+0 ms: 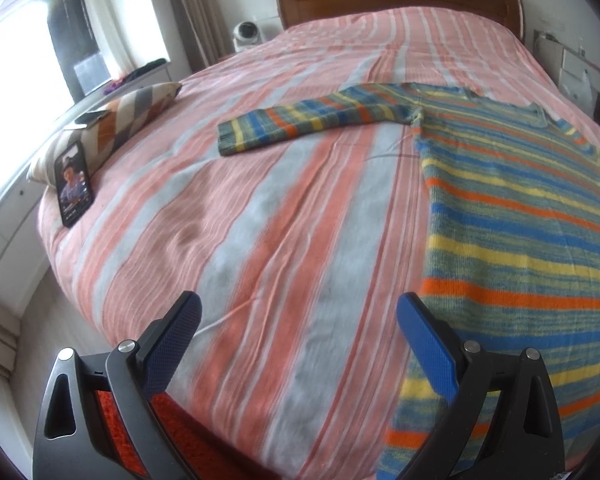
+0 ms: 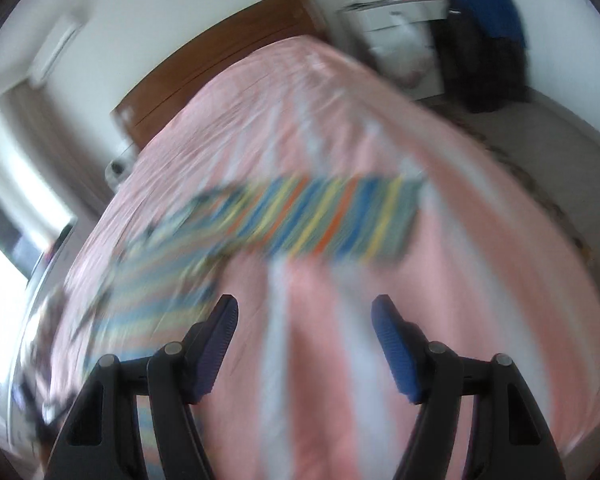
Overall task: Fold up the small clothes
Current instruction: 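Grasp the sleeve cuff with the right gripper and fold it across the body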
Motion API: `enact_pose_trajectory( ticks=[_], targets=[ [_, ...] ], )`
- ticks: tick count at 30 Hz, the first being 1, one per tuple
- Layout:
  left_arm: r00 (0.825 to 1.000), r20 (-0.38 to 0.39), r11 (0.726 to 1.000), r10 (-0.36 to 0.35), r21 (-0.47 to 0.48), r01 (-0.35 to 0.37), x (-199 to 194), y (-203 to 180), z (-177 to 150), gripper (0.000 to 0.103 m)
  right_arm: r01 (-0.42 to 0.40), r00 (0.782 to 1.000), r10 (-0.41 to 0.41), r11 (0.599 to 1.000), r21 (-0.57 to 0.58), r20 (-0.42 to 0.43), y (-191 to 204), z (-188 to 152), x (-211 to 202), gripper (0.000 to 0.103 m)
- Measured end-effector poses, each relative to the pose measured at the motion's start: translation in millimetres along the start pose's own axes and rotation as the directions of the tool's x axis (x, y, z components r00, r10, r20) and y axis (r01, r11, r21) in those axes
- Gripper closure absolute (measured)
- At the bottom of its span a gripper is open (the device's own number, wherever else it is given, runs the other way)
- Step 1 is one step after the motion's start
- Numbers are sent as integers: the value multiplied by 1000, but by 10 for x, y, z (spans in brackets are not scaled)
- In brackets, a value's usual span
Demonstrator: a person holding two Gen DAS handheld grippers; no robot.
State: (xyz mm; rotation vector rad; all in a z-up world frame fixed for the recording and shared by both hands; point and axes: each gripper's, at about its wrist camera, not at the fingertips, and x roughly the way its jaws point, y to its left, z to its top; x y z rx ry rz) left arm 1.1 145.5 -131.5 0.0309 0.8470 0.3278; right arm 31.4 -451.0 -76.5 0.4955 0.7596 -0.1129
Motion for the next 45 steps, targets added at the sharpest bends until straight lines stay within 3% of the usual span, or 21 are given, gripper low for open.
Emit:
enact_pose_trajectory(
  ticks=[2, 5, 9, 13, 14, 15, 16, 18, 21, 23, 26, 29, 33, 34, 35, 36, 37, 39, 41, 43, 45],
  targets=[
    [1000, 8, 1000, 11, 13, -12, -21, -25, -13, 4, -37, 997, 42, 996, 79, -59, -269, 275, 280, 45],
    [999, 26, 999, 32, 38, -33, -55, -42, -39, 4, -14, 993, 39, 976, 216, -115, -626, 487, 665, 51],
    [999, 18, 998, 51, 46, -52, -21, -21, -50, 4, 34, 990, 13, 945, 325, -143, -894, 571, 935, 60],
    [999, -25, 999, 37, 18, -36, 76, -15, -32, 4, -15, 986, 75, 927, 375, -146, -955, 594, 1124, 64],
    [999, -29, 999, 35, 17, -35, 85, -19, -29, 4, -18, 984, 85, 924, 382, -159, -972, 585, 1189, 69],
    [999, -29, 999, 34, 18, -33, 86, -27, -30, 4, -10, 981, 84, 921, 389, -174, -993, 553, 1237, 97],
    [999, -25, 999, 34, 21, -34, 77, -33, -33, 4, 3, 979, 77, 921, 390, -189, -1007, 545, 1263, 101],
    [999, -12, 999, 36, 29, -35, 50, -41, -45, 4, 34, 983, 37, 924, 380, -178, -955, 603, 1209, 101],
    [1000, -11, 999, 22, 26, -22, 54, -34, -51, 4, 40, 995, -15, 965, 261, -99, -547, 842, 962, 101],
    [1000, -21, 1000, 2, 17, -1, 86, -33, -38, 4, -9, 999, 16, 991, 137, -47, 19, 1087, 791, 101],
    [999, -26, 1000, -21, 5, 21, 106, -33, -17, 4, -112, 993, 112, 993, -21, -36, 894, 1305, 721, 101],
    [1000, -7, 1000, -17, 11, 17, 82, -22, -23, 4, -233, 970, 220, 962, -140, -101, 1865, 1345, 930, 101],
    [1000, -8, 1000, -3, 14, 3, 99, 10, -28, 4, -322, 940, 286, 923, -208, -187, 2717, 1145, 1415, 97],
    [1000, -11, 1000, -8, 3, 8, 101, 29, -25, 4, -365, 919, 320, 911, -192, -229, 2835, 1071, 1551, 88],
    [1000, -13, 1000, -11, -6, 11, 99, 46, -25, 4, -420, 882, 365, 896, -143, -299, 2955, 985, 1765, 81],
    [1000, -15, 1000, -14, -14, 14, 98, 63, -26, 4, -444, 862, 391, 890, -108, -323, 3005, 928, 1871, 71],
    [1000, -16, 1000, -16, -19, 16, 100, 78, -27, 4, -482, 833, 438, 875, -54, -339, 3016, 875, 1963, 68],
    [999, -22, 999, -28, -29, 27, 113, 97, -23, 4, -514, 812, 481, 858, -13, -330, 2950, 837, 1988, 61],
    [999, -32, 998, -43, -36, 42, 140, 96, -13, 4, -484, 835, 454, 875, -21, -312, 2782, 859, 1962, 52],
    [997, -44, 998, -56, -35, 55, 172, 72, -6, 4, -419, 868, 393, 908, -23, -304, 2562, 860, 1981, 51],
    [997, -46, 998, -58, -28, 56, 172, 44, -10, 4, -352, 886, 335, 936, 3, -322, 2285, 768, 2063, 51]
  ],
)
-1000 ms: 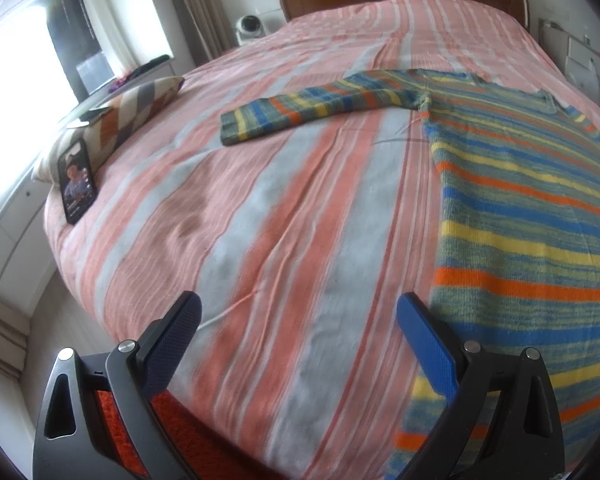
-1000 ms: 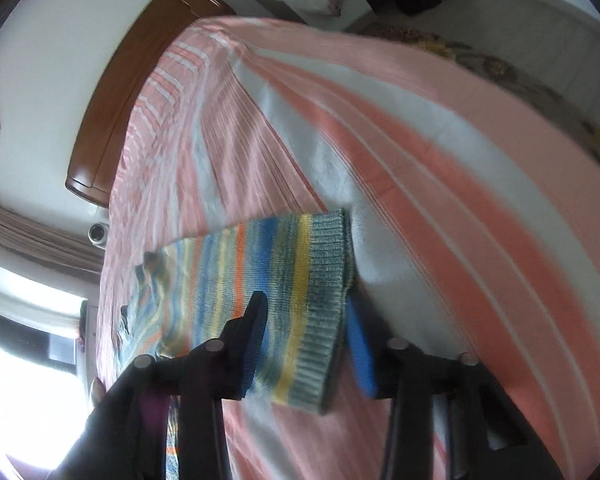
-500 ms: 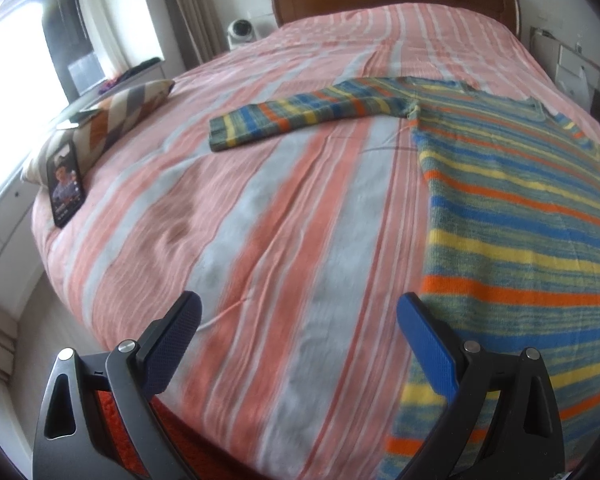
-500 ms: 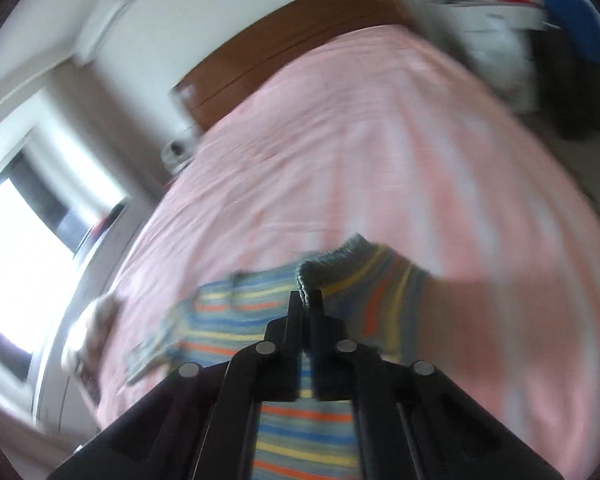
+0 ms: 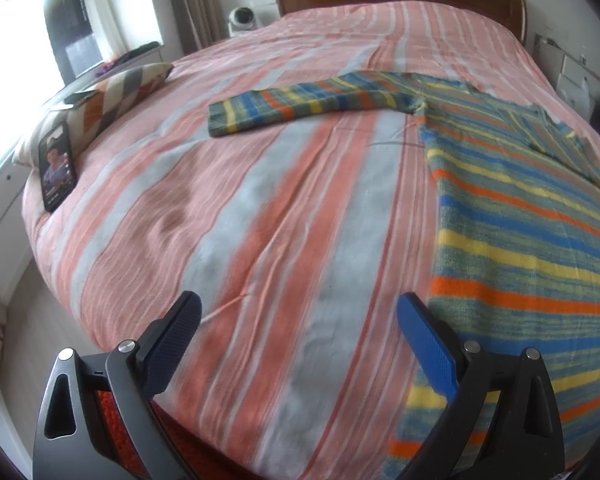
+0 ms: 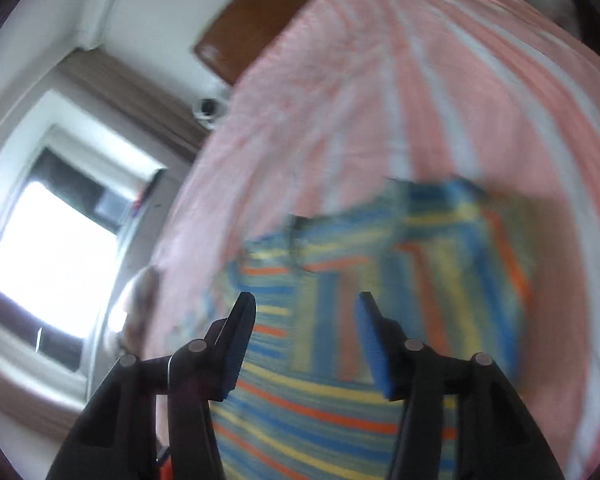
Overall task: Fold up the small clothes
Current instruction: 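Grasp the sleeve cuff with the right gripper and fold it across the body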
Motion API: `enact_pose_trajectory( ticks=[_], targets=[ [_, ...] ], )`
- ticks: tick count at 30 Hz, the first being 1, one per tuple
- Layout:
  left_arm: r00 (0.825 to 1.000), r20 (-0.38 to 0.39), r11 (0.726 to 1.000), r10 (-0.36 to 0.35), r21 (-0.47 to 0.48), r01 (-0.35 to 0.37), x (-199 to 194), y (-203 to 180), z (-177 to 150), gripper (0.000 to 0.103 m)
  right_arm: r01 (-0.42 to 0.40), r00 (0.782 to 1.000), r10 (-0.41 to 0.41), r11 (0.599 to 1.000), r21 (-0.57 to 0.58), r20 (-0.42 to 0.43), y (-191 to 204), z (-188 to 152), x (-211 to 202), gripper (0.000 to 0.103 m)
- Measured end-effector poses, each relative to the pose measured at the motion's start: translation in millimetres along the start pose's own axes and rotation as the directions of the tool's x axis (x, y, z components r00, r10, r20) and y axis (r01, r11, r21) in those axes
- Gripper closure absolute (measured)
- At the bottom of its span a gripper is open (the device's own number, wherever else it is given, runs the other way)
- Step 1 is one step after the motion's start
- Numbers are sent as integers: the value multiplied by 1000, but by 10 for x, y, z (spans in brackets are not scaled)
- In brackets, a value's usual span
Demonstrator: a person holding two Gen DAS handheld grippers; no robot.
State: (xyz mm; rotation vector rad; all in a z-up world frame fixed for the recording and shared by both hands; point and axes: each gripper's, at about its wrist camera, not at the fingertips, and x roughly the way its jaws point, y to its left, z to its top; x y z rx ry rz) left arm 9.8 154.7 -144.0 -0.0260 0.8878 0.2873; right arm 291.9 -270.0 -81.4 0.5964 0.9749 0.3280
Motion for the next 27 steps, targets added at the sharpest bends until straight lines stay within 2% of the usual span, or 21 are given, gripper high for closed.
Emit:
enact_pose_trajectory(
  ticks=[3, 5, 6, 8, 10, 12, 13, 14, 16, 18, 20, 21, 22, 24, 27],
  targets=[
    [1000, 3, 1000, 10, 14, -10, -3, -29, -10, 4, 122, 990, -118, 991, 51, -81, -473, -152, 171, 51],
    [1000, -1, 1000, 13, 20, -13, 2, -35, -22, 4, 250, 960, -242, 967, 45, -139, -795, -348, 240, 74],
    [1000, -3, 1000, 14, 20, -14, 4, -30, -26, 3, 247, 963, -242, 969, 30, -119, -830, -398, 185, 77],
    [1000, -6, 1000, 12, 16, -12, 10, -23, -26, 2, 261, 964, -261, 965, -6, -54, -812, -518, -41, 69],
    [1000, -13, 1000, 9, 12, -9, 37, -19, -16, 1, 284, 959, -283, 958, -49, 14, -735, -663, -293, 50],
    [1000, -30, 1000, 0, 4, 0, 88, -15, -6, 1, 323, 946, -313, 938, -127, 89, -669, -874, -590, 44],
    [999, -40, 1000, -8, -7, 8, 117, -5, -7, 1, 351, 935, -336, 923, -157, 116, -655, -960, -673, 43],
    [999, -45, 1000, -16, -21, 15, 135, 8, -14, 0, 400, 914, -375, 894, -202, 153, -648, -1124, -819, 42],
    [998, -50, 996, -46, -73, 42, 171, 58, -49, 0, 457, 887, -420, 859, -230, 193, -717, -1330, -975, 41],
    [997, -48, 995, -56, -87, 51, 172, 68, -64, 0, 512, 856, -467, 827, -233, 222, -832, -1602, -1160, 41],
    [998, -39, 997, -43, -70, 41, 168, 36, -75, 0, 574, 816, -528, 790, -215, 236, -1030, -1866, -1267, 41],
    [999, -36, 997, -38, -67, 36, 166, 32, -77, 0, 587, 807, -546, 786, -194, 225, -1139, -1966, -1314, 41],
    [999, -34, 997, -34, -69, 31, 163, 26, -81, 0, 588, 805, -552, 789, -176, 216, -1224, -2016, -1345, 41],
    [999, -30, 997, -30, -77, 27, 158, 23, -89, 0, 558, 819, -520, 821, -122, 245, -1361, -2150, -1442, 41],
    [999, -29, 995, -24, -95, 22, 156, 29, -95, 0, 561, 808, -517, 821, -104, 282, -1377, -2225, -1441, 36]
  ],
)
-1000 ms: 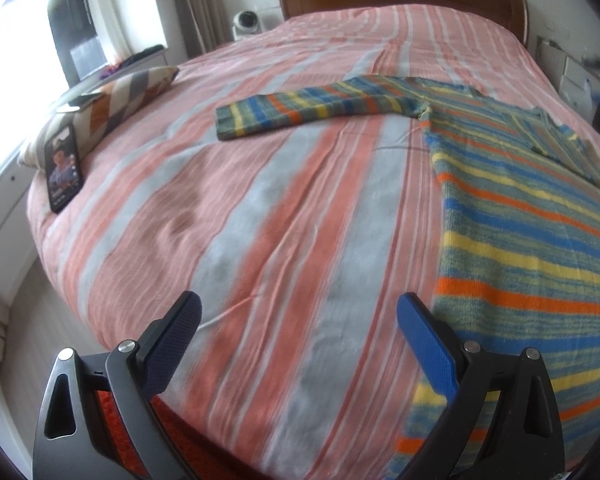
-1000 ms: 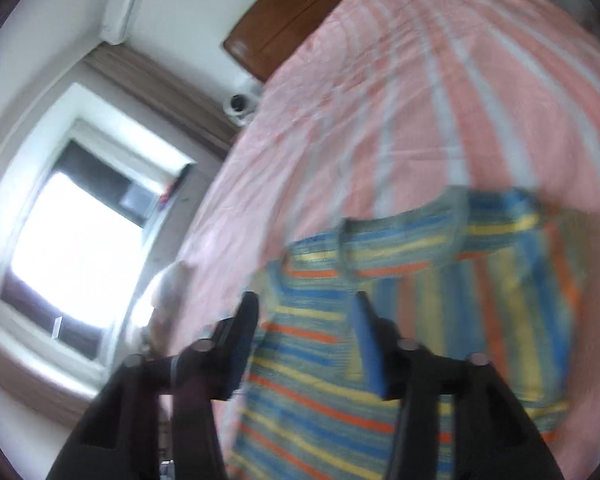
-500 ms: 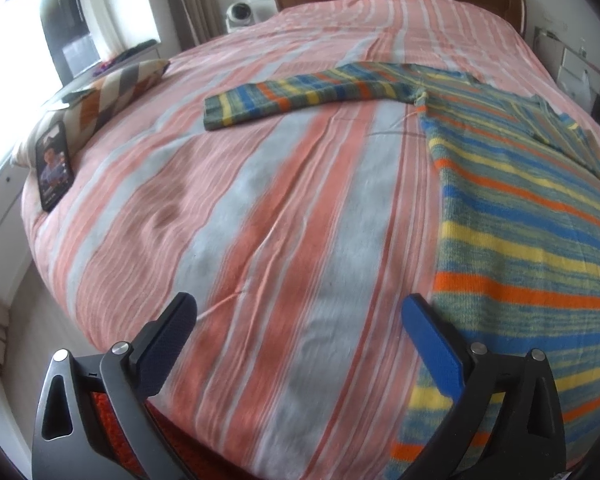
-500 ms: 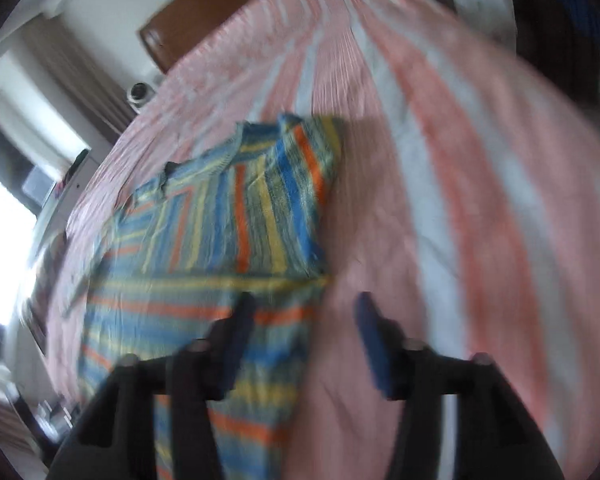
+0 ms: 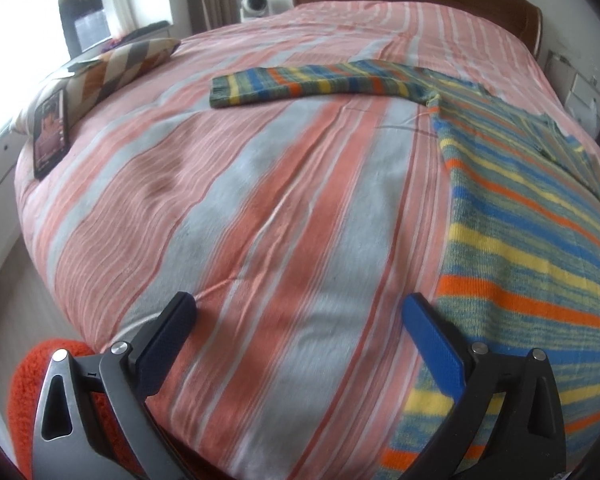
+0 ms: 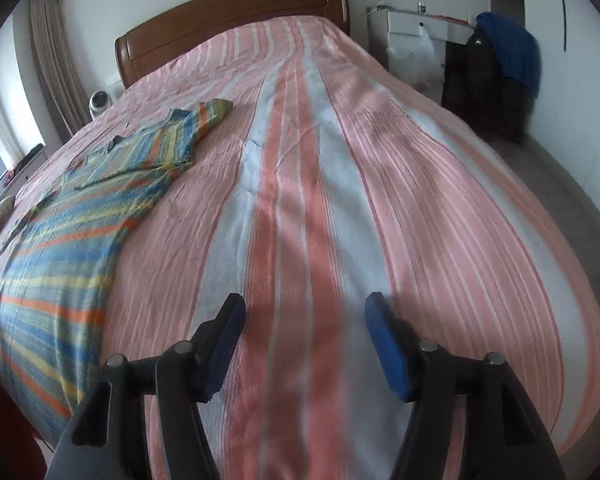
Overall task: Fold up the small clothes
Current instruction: 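Grasp the sleeve cuff with the right gripper and fold it across the body, then grasp the other sleeve with the left gripper and fold it across the body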
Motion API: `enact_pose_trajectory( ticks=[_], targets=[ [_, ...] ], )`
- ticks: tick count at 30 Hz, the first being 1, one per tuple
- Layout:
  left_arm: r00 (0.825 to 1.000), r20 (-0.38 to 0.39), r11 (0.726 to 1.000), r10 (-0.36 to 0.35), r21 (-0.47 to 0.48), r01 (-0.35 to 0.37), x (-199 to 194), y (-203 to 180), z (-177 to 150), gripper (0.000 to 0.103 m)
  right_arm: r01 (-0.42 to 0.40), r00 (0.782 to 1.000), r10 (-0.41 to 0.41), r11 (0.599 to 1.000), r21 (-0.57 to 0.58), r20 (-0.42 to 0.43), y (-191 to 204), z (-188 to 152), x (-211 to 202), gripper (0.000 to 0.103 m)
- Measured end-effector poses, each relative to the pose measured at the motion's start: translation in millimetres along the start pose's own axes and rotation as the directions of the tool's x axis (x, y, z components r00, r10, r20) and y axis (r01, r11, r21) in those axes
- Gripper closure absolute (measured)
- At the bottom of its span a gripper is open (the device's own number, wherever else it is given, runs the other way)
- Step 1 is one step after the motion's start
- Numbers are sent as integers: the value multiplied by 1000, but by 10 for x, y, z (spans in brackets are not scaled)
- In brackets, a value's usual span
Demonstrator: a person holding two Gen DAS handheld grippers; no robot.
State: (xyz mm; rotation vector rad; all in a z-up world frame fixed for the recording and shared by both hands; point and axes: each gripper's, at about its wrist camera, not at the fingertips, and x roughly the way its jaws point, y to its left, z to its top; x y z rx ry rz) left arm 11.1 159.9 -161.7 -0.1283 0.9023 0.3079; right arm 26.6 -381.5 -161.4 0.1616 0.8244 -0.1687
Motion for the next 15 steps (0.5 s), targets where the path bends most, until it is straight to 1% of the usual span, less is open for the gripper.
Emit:
enact_pose_trajectory(
  ticks=[1, 4, 7, 11, 14, 15],
  targets=[
    [1000, 7, 1000, 2, -2, -2, -5, -2, -11, 0, 10, 1000, -10, 1000, -7, 13, 31, -12, 23, 31],
    [1000, 30, 1000, -1, 16, 0, -21, -6, -54, 0, 40, 998, -38, 999, -32, 47, 141, -40, 91, 24],
    [1000, 23, 999, -13, 49, 12, -21, -5, -38, 0, 62, 995, -59, 997, -45, 76, 199, -115, 103, 22],
    [998, -22, 998, -54, 30, 55, -20, 55, 13, 0, 60, 995, -55, 997, -51, 89, 181, -150, 92, 22],
    [997, -52, 997, -59, 49, 61, -71, 41, 14, 1, 72, 993, -66, 995, -63, 94, 194, -166, 97, 22],
    [995, -67, 995, -71, 59, 75, -111, 33, 21, 1, 75, 993, -68, 995, -66, 95, 192, -186, 87, 22]
  ],
)
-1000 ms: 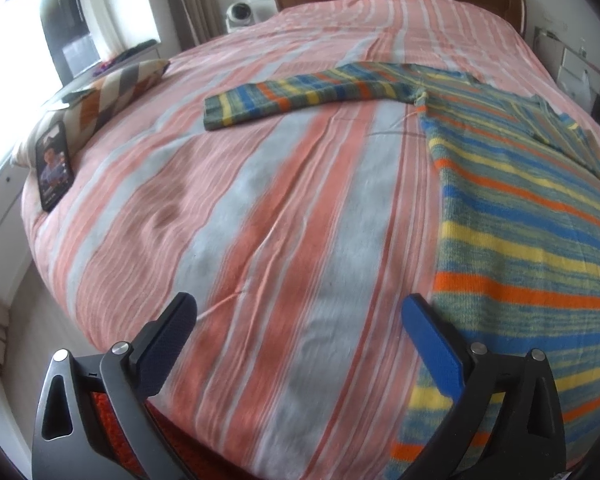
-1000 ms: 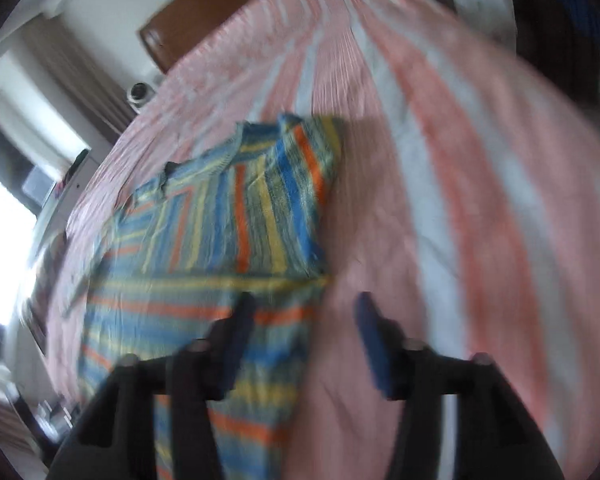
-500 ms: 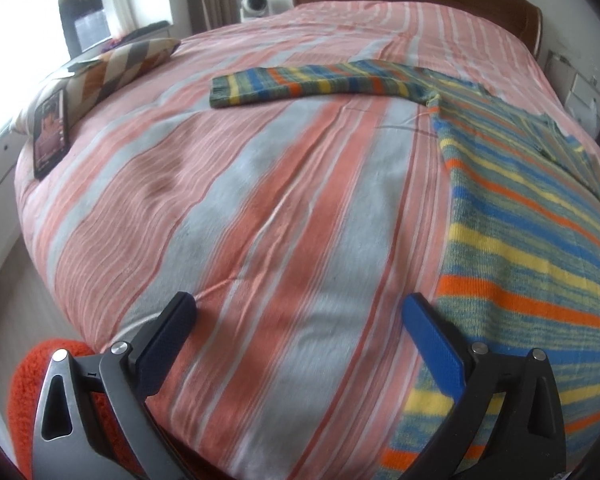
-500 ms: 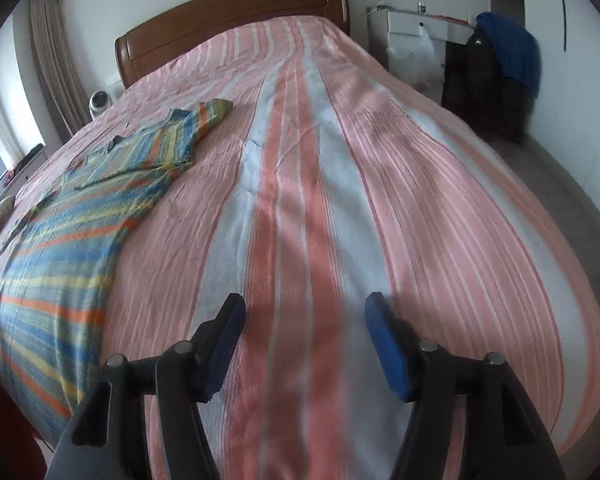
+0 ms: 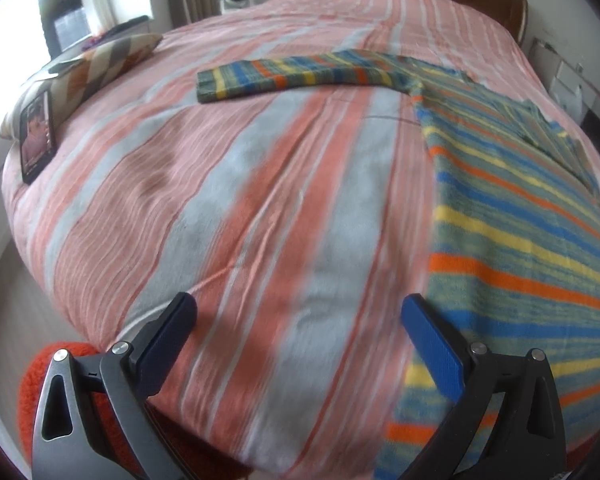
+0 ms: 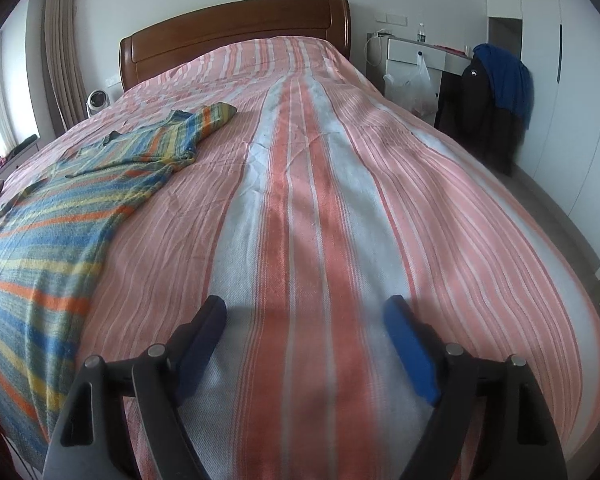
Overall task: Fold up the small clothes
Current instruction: 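Grasp the other sleeve with the left gripper and fold it across the body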
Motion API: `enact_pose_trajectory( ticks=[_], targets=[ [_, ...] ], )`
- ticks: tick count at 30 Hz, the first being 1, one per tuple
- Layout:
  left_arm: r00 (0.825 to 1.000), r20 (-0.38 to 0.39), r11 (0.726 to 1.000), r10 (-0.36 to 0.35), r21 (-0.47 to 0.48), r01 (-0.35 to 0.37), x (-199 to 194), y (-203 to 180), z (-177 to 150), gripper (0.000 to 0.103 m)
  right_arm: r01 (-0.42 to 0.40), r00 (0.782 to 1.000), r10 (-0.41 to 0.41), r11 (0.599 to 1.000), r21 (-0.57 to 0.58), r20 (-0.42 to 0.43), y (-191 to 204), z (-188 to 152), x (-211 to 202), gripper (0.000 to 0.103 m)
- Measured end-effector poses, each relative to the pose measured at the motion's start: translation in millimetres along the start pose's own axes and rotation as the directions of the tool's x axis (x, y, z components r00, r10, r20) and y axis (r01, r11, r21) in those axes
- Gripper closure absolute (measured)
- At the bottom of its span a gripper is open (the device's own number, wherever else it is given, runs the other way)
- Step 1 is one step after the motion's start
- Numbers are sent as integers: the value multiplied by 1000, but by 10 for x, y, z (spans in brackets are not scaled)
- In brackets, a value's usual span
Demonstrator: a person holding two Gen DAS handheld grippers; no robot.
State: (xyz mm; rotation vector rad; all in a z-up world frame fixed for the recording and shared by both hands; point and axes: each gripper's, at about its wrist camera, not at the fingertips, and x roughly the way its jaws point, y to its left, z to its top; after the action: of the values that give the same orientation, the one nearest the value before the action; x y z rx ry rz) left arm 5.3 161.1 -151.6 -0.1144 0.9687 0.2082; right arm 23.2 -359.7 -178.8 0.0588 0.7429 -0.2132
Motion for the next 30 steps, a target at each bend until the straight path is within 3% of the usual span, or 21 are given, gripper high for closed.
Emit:
enact_pose_trajectory(
  ticks=[4, 8, 13, 17, 19, 21, 22, 23, 24, 26, 28, 30],
  targets=[
    [993, -4, 993, -114, 10, 114, -216, 95, 233, 1, 2, 1000, -2, 1000, -2, 1, -1, -9, -7, 22],
    [992, 25, 992, -127, -9, 128, -266, 465, 813, 1, 2, 1000, -2, 1000, -3, 1, 0, -9, -7, 22],
    [999, -34, 989, -17, -150, 12, 369, 1096, 1685, 3, 5, 1000, -5, 1000, -3, 5, 2, -11, -10, 22],
    [992, -117, 966, -36, -257, 5, 944, 1291, 2026, 17, 13, 1000, -13, 1000, -5, 5, 15, 7, -16, 22],
    [986, -160, 953, -54, -304, 3, 1166, 1301, 2042, 19, 17, 1000, -16, 1000, -5, 4, 19, 7, -17, 22],
    [982, -188, 952, -33, -305, -26, 1287, 1248, 2031, 34, 21, 1000, -21, 1000, -8, 3, 30, 11, -16, 22],
    [984, -181, 958, 4, -281, -55, 1291, 1202, 2032, 51, 21, 1000, -21, 1000, -8, 5, 30, 6, -20, 22],
    [985, -168, 966, 33, -249, -75, 1269, 1141, 2044, 103, 21, 1000, -21, 1000, -7, 6, 29, 4, -21, 22],
    [984, -174, 968, 23, -241, -65, 1237, 1087, 2079, 103, 21, 1000, -21, 1000, -7, 7, 30, 7, -22, 22],
    [993, -116, 971, 19, -235, -46, 1008, 986, 2207, 103, 22, 1000, -21, 1000, -8, 9, 35, 3, -18, 22],
    [1000, -10, 989, 3, -145, -4, 587, 629, 2406, 103, 20, 1000, -20, 1000, -7, 13, 37, 3, -18, 22],
    [996, 62, 996, -67, -57, 71, 221, 227, 2538, 103, 18, 1000, -18, 1000, -5, 17, 34, -3, -15, 22]
  ],
)
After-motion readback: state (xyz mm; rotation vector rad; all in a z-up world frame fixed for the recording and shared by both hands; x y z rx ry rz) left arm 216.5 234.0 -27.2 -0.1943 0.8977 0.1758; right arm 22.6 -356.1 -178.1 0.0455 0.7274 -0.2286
